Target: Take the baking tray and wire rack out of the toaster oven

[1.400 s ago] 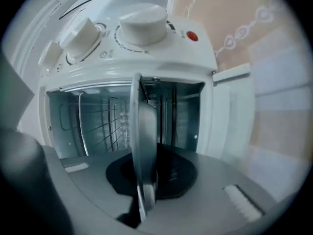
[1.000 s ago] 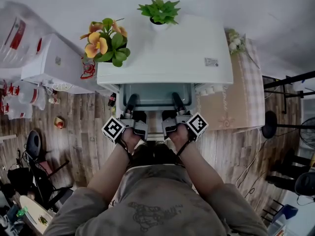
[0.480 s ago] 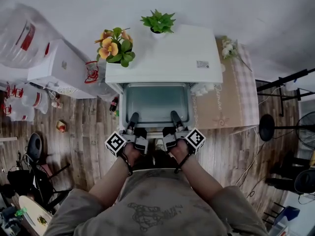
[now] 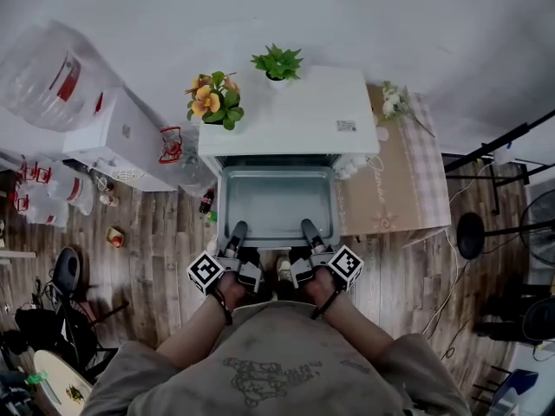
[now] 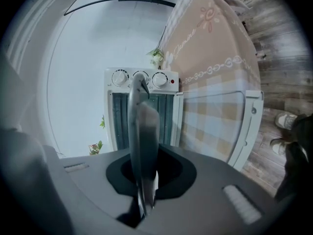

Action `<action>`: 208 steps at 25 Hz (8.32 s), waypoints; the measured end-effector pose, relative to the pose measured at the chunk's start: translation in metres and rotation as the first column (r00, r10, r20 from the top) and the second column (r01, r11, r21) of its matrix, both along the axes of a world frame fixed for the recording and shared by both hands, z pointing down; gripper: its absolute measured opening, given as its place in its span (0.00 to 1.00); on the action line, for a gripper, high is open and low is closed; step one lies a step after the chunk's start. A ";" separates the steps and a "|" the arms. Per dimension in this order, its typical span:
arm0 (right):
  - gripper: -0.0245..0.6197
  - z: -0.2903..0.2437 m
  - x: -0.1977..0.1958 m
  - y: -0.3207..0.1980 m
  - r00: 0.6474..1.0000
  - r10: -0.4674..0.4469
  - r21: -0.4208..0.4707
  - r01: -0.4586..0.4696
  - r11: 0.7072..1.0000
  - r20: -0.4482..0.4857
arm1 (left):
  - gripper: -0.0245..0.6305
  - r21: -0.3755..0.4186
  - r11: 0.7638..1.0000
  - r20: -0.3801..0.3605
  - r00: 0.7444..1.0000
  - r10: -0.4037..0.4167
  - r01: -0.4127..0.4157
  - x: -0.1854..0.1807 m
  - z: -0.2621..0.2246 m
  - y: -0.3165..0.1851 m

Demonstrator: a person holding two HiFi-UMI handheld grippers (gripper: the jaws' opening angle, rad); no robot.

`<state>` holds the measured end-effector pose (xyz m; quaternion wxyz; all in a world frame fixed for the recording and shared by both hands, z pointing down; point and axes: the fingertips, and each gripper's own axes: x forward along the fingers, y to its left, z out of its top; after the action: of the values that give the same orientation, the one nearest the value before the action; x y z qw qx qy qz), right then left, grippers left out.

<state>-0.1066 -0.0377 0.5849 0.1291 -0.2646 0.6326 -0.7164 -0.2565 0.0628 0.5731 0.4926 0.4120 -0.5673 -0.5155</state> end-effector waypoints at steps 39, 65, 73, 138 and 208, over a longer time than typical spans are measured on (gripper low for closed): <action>0.09 -0.016 0.224 0.007 0.849 0.528 -0.031 -0.528 0.849 -0.028 | 0.08 -0.004 0.809 0.013 0.809 0.588 -0.588 0.194 -0.024 -0.105; 0.09 -0.016 0.314 -0.205 0.804 0.589 0.060 -0.586 0.808 -0.082 | 0.09 0.042 0.830 0.014 0.831 0.556 -0.556 0.277 -0.010 -0.311; 0.08 0.028 0.335 -0.257 0.755 0.644 0.005 -0.648 0.761 -0.122 | 0.10 0.022 0.887 -0.044 0.886 0.461 -0.460 0.293 0.031 -0.351; 0.42 -0.017 0.301 -0.277 0.726 0.270 0.252 -0.137 0.958 -0.633 | 0.40 -0.202 0.722 -0.008 0.738 0.675 -0.662 0.330 0.031 -0.338; 0.14 -0.219 -0.015 -0.054 0.837 -0.017 0.739 0.493 0.460 -0.547 | 0.04 -0.239 0.946 0.922 0.255 0.292 -0.220 -0.025 -0.215 -0.058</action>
<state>-0.1220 -0.0915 0.3656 -0.0259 -0.2264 0.9460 -0.2306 -0.2819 0.0044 0.3581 0.1520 0.7063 -0.6880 -0.0683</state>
